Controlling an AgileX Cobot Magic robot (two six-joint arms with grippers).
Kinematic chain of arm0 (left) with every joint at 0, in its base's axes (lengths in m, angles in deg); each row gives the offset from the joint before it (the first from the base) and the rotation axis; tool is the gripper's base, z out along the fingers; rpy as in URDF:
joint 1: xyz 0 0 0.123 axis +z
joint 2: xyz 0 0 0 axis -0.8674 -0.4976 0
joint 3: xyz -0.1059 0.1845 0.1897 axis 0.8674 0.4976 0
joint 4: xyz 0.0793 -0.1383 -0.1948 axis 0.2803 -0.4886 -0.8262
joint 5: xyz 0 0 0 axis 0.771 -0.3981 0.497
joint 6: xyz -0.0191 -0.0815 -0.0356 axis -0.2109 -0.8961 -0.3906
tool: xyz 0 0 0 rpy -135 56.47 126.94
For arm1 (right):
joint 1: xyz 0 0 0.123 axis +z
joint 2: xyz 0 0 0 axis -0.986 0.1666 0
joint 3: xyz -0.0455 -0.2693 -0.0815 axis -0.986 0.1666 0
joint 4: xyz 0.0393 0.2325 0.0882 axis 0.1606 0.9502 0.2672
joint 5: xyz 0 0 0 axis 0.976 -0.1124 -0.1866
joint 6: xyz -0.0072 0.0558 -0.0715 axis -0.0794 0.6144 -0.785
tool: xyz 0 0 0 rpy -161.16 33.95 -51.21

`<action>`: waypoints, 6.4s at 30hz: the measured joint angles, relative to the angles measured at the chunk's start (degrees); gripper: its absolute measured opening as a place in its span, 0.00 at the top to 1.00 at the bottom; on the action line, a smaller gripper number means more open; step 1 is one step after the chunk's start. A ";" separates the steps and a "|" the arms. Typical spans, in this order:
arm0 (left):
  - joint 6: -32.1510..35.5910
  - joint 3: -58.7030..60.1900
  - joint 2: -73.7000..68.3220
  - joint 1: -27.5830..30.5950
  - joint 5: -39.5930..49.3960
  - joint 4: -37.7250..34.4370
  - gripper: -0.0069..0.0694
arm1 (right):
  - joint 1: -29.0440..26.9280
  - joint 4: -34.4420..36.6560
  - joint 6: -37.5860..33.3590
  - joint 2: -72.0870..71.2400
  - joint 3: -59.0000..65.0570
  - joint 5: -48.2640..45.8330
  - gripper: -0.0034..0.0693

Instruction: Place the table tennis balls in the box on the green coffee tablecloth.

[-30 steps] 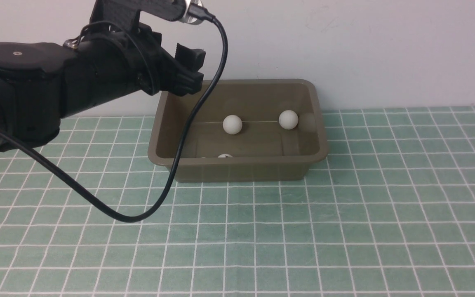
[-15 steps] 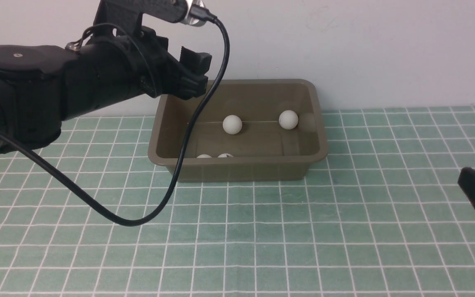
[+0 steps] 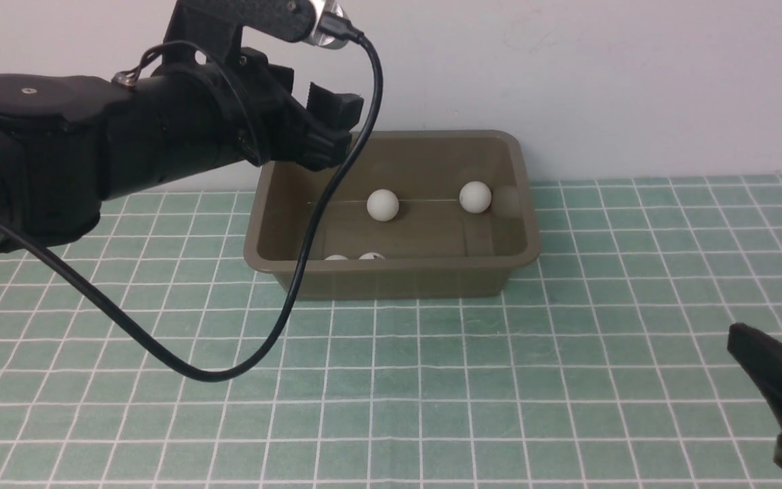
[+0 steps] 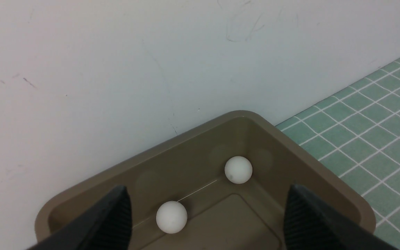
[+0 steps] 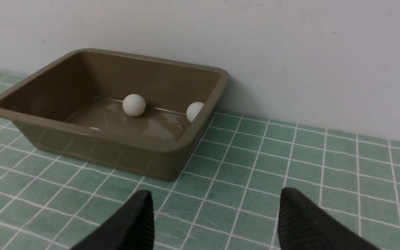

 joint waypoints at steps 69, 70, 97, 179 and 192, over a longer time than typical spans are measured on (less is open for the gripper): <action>-0.18 0.00 0.02 0.00 8.52 -11.41 0.21 | -19.30 5.84 0.00 -29.55 19.88 -12.12 0.35; -0.18 0.00 0.02 0.00 8.23 -12.19 0.21 | -19.30 5.84 0.00 -29.55 19.82 -12.35 0.35; -0.58 0.00 -3.01 0.00 5.39 -14.00 0.21 | -19.30 6.20 0.00 -29.55 19.79 -12.75 0.35; -82.63 59.13 68.02 20.52 12.43 82.69 0.21 | -19.30 6.47 0.00 -29.55 19.63 -14.23 0.35; -82.63 64.66 80.23 20.52 13.29 84.20 0.21 | -19.30 6.47 0.00 -29.55 19.63 -14.25 0.35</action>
